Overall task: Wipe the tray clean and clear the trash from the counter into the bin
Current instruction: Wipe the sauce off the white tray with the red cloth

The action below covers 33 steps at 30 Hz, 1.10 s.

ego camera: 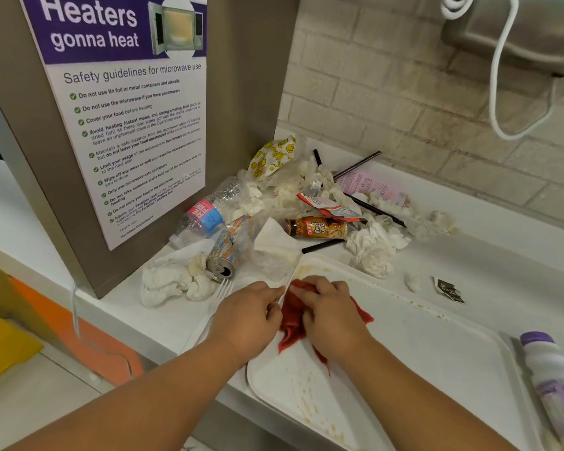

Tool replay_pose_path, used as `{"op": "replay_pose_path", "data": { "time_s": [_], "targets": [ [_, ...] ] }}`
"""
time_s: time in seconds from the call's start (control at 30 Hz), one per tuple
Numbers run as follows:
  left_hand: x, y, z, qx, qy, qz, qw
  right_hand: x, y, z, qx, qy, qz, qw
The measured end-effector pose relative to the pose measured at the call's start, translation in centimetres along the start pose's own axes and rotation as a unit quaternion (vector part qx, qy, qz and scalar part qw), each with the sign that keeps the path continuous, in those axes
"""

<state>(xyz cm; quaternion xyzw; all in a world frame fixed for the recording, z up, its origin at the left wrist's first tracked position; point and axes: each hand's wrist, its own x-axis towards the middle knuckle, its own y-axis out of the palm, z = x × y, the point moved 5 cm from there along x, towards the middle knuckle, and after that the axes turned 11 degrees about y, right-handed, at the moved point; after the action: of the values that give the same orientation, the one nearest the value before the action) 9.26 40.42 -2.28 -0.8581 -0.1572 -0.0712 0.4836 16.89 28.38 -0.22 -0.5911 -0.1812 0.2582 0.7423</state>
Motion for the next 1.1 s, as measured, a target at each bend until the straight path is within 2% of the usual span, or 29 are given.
{"op": "replay_pose_path", "data": {
  "time_s": [0.1, 0.27, 0.33, 0.5, 0.67, 0.87, 1.03, 1.1],
  "targets": [
    [0.0, 0.0, 0.0, -0.003, -0.003, 0.001, 1.0, 1.8, -0.4, -0.7, -0.009, 0.051, 0.008, 0.999],
    [-0.1, -0.1, 0.0, -0.012, -0.002, -0.006, 1.0, 0.3, 0.1, 0.6, -0.01, 0.019, 0.014, 1.0],
    [-0.1, -0.1, 0.0, -0.012, -0.001, -0.007, 1.0, 1.4, -0.3, 0.1, -0.007, 0.031, 0.015, 0.999],
    [-0.1, -0.1, 0.0, -0.005, -0.003, -0.002, 1.0, 3.8, -0.6, -1.6, -0.063, 0.091, 0.03, 0.993],
    [-0.2, 0.0, -0.1, -0.012, 0.003, 0.003, 1.0, 3.9, -1.1, -3.4, -0.088, 0.191, 0.02, 0.977],
    [-0.1, 0.0, -0.1, -0.01, 0.007, -0.008, 1.0, 5.0, -0.8, -1.8, -0.083, 0.083, 0.037, 0.992],
    [-0.2, 0.1, -0.1, -0.011, 0.009, -0.009, 1.0, 3.8, -2.0, -4.8, -0.076, 0.181, -0.025, 0.98],
    [0.0, 0.1, 0.0, -0.008, 0.008, -0.006, 1.0, 3.7, -1.8, -4.5, -0.066, 0.173, -0.023, 0.982]
  ]
}}
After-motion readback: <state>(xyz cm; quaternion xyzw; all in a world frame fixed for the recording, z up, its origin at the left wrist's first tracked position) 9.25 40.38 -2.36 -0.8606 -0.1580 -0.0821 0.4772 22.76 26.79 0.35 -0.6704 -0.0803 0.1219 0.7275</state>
